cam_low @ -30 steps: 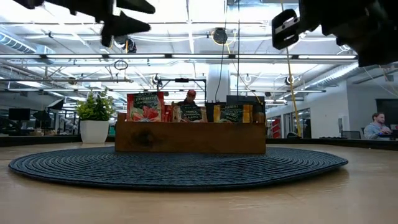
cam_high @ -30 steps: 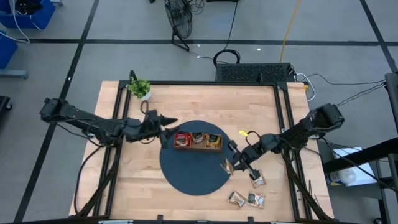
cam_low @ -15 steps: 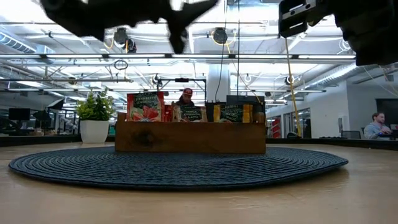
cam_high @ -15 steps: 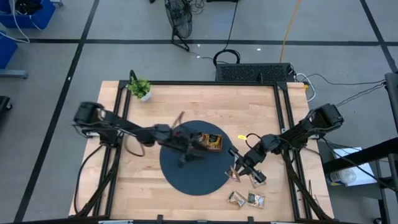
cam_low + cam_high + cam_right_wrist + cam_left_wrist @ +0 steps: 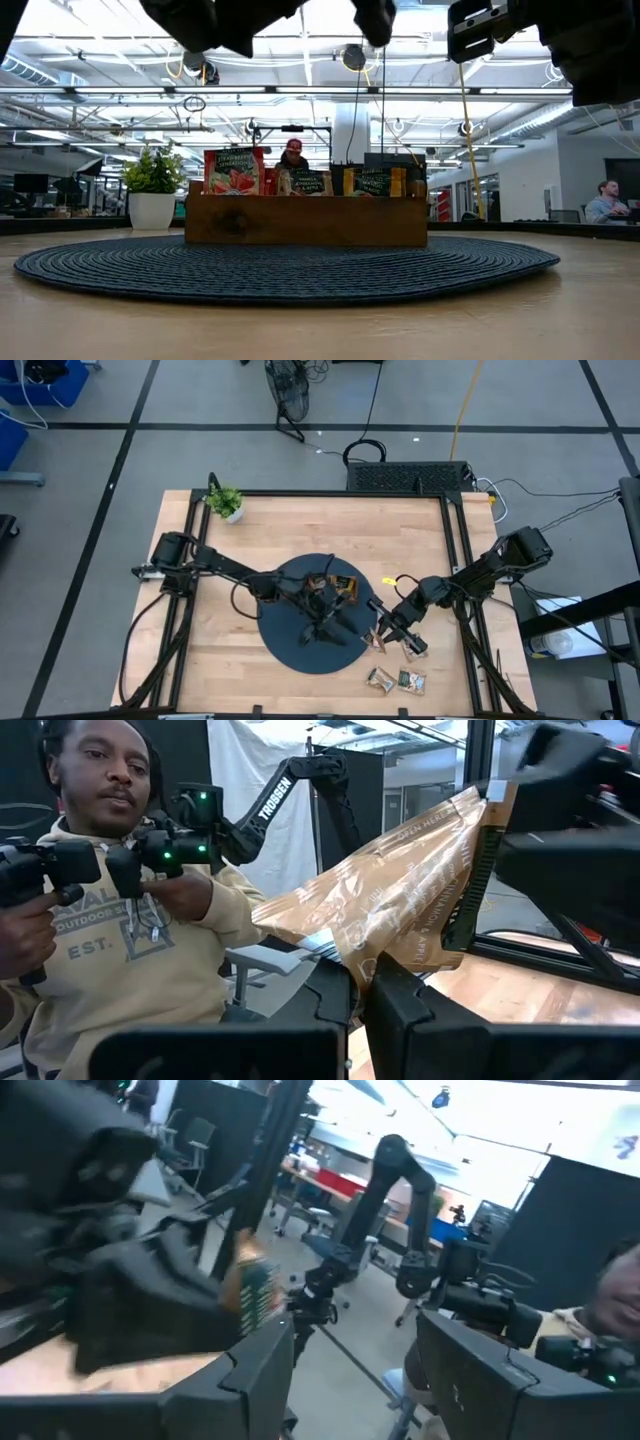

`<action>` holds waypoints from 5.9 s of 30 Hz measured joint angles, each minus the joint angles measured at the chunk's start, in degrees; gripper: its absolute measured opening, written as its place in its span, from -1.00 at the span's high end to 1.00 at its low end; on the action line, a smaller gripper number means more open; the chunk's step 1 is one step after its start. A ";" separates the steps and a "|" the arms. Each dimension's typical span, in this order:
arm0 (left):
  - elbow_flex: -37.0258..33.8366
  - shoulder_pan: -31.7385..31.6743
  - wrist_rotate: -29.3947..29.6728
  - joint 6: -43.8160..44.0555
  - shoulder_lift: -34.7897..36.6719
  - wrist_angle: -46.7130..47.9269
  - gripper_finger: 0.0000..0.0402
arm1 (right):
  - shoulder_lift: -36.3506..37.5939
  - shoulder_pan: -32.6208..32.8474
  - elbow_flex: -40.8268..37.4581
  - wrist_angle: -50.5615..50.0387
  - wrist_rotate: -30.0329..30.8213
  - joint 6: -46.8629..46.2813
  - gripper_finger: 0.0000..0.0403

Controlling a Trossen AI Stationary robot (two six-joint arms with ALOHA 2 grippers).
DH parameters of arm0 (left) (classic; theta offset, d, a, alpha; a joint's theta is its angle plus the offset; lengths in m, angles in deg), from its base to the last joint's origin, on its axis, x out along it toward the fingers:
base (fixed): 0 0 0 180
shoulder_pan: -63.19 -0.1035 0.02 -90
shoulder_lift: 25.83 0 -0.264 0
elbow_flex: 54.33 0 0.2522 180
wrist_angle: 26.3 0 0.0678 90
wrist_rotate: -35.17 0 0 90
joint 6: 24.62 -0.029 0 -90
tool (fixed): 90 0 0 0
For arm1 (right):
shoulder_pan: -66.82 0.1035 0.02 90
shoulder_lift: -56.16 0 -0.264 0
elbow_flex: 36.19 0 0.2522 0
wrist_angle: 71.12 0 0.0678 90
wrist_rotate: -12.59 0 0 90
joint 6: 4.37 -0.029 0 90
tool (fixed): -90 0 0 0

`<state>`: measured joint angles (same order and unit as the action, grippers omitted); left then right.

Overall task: Pick & Place Tea
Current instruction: Put the brown tea bag into the middle section of the wooden organizer

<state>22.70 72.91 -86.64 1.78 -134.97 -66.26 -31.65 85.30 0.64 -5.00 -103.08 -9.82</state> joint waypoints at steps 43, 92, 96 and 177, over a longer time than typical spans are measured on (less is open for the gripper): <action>2.88 0.41 11.35 -6.52 -0.28 9.30 -0.06 | 0.00 -0.90 0.76 -1.77 7.85 0.15 0.98; 23.37 -0.83 48.03 -24.80 9.42 100.82 1.00 | 0.02 -0.89 0.70 -6.81 12.37 -8.38 0.81; 27.93 -0.63 45.14 -22.52 2.26 105.48 1.00 | 0.02 -0.87 0.70 -6.86 12.35 -8.39 0.81; 29.94 -3.26 53.12 -15.42 -4.71 110.91 0.01 | 0.00 -0.90 0.70 -8.57 12.20 -7.15 0.83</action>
<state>52.64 69.65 -33.52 -13.64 -139.68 44.64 -31.65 84.40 1.34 -13.57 -90.89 -16.97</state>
